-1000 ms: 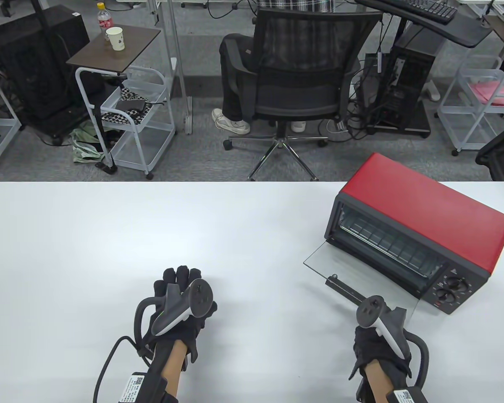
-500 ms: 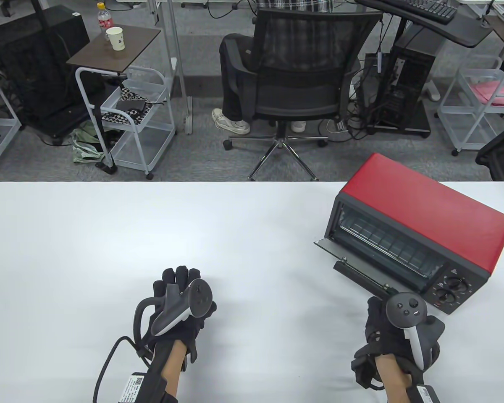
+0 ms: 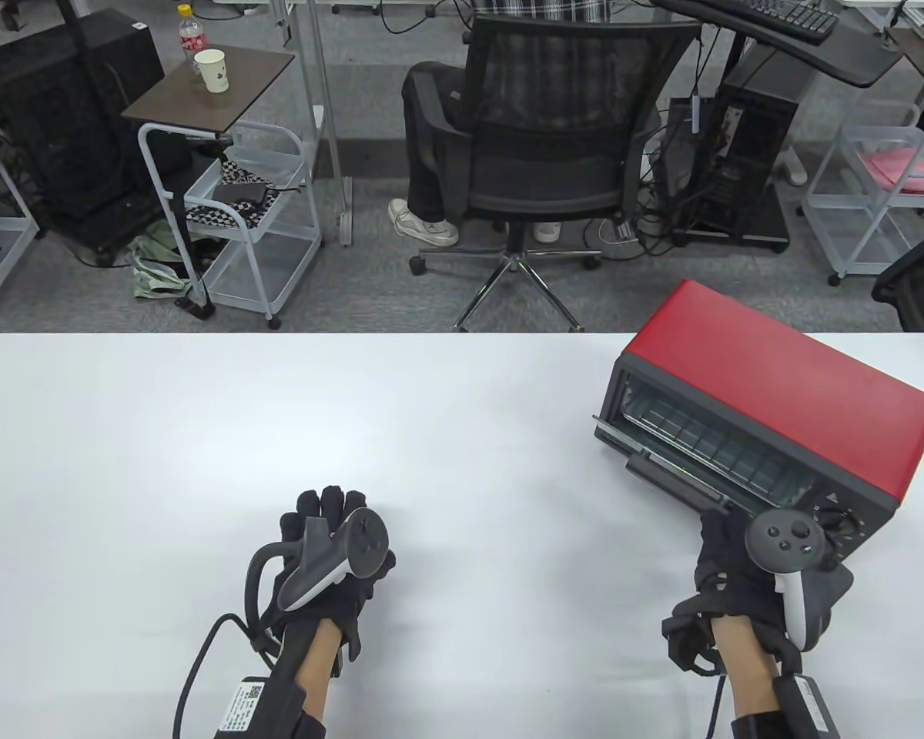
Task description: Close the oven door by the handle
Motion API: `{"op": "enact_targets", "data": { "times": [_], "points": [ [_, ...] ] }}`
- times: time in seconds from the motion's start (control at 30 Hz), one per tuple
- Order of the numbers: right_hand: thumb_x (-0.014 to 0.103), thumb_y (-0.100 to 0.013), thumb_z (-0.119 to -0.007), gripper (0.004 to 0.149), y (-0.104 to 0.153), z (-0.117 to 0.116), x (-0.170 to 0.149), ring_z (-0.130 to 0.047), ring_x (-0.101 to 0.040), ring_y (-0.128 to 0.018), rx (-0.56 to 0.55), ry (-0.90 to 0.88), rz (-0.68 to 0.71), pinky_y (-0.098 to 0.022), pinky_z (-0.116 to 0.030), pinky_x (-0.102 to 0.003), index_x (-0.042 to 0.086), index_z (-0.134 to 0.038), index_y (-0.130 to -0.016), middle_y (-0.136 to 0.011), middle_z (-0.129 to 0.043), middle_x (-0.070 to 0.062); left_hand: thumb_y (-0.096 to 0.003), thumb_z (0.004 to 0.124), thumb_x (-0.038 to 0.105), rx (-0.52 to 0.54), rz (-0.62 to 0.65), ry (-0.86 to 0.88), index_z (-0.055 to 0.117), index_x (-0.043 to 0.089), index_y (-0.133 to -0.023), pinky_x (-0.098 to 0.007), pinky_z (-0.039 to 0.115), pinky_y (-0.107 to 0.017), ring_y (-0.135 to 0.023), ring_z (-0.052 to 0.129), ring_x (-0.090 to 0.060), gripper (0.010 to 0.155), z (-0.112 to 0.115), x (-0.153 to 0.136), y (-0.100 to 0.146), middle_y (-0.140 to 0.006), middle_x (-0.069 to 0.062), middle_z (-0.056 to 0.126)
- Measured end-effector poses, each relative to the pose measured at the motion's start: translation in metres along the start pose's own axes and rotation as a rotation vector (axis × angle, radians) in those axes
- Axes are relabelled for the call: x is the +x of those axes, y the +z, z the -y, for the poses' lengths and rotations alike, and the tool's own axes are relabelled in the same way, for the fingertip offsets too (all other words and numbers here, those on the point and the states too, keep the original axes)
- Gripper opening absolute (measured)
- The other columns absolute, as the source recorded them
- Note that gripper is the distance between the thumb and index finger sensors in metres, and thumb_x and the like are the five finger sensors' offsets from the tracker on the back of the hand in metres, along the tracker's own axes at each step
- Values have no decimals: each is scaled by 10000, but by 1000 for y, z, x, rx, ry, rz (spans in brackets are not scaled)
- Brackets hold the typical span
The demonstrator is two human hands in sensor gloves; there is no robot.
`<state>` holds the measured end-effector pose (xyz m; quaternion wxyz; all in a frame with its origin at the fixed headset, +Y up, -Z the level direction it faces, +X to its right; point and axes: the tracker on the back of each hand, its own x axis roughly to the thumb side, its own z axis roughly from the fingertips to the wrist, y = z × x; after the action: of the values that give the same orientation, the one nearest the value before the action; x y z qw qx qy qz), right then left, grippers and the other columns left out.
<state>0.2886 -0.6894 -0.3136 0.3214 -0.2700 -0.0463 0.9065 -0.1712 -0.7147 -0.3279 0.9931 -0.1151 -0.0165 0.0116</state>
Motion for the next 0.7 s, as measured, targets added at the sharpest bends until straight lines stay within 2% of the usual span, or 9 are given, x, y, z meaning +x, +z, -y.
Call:
{"op": "enact_targets", "data": {
  "times": [0.3,0.7],
  "points": [
    [416,-528,-628,560,-24,15,6,-952,-266,-658,-15,-62,-41,-540,-795,-461,71,-643,-968,-862,-905,-150,-541,644,600,-10,-10,-8,247,161,-1143,-597,249,-696,-1075,244,-490,844,1,-1,-1,-1204,-217,254],
    [421,-539,-624,560,-48,23,8,-921,-275,-686,-37,-114,-92,-573,-758,-470,85,-622,-987,-884,-884,-145,-542,643,601,-15,-21,-10,244,162,-1143,-597,248,-696,-1075,242,-490,845,0,-2,-3,-1204,-215,251]
  ]
}}
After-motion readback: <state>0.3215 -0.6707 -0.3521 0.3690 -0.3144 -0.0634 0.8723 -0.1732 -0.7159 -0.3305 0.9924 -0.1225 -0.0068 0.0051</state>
